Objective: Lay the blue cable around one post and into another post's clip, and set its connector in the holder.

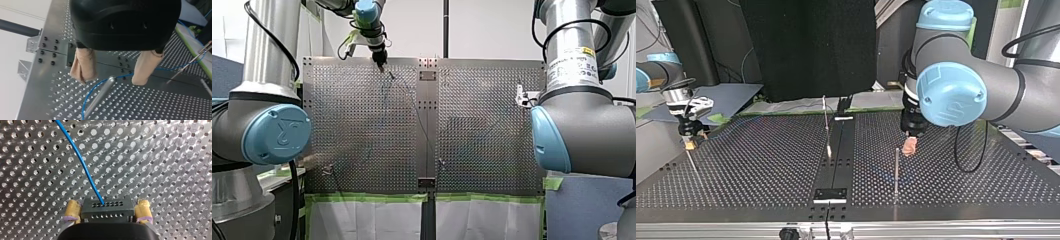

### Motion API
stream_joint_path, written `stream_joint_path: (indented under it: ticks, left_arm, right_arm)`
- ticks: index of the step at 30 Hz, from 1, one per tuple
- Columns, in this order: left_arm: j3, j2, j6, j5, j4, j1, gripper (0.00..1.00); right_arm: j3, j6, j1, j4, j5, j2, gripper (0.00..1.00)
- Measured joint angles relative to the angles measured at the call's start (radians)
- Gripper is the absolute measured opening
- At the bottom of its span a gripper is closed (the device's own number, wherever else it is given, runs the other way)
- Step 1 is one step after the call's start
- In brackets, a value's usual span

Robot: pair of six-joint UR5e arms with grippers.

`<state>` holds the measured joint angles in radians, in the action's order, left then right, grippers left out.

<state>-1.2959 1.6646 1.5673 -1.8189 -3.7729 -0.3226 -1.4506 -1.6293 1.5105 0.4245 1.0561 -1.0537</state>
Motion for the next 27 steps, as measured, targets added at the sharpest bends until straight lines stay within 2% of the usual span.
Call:
stream_joint_path:
  ticks: [11,18,27]
  left_arm:
    - [0.000,-0.001,0.016,-0.006,-0.014,0.001,1.00]
    - [0.000,-0.001,0.049,-0.038,-0.014,0.003,1.00]
    - [0.000,-0.001,0.064,-0.045,-0.011,0.007,1.00]
  right_arm:
    - [0.000,0.000,0.000,0.000,0.000,0.000,1.00]
    - [0.000,0.000,0.000,0.000,0.000,0.000,1.00]
    - [0.000,0.000,0.000,0.000,0.000,0.000,1.00]
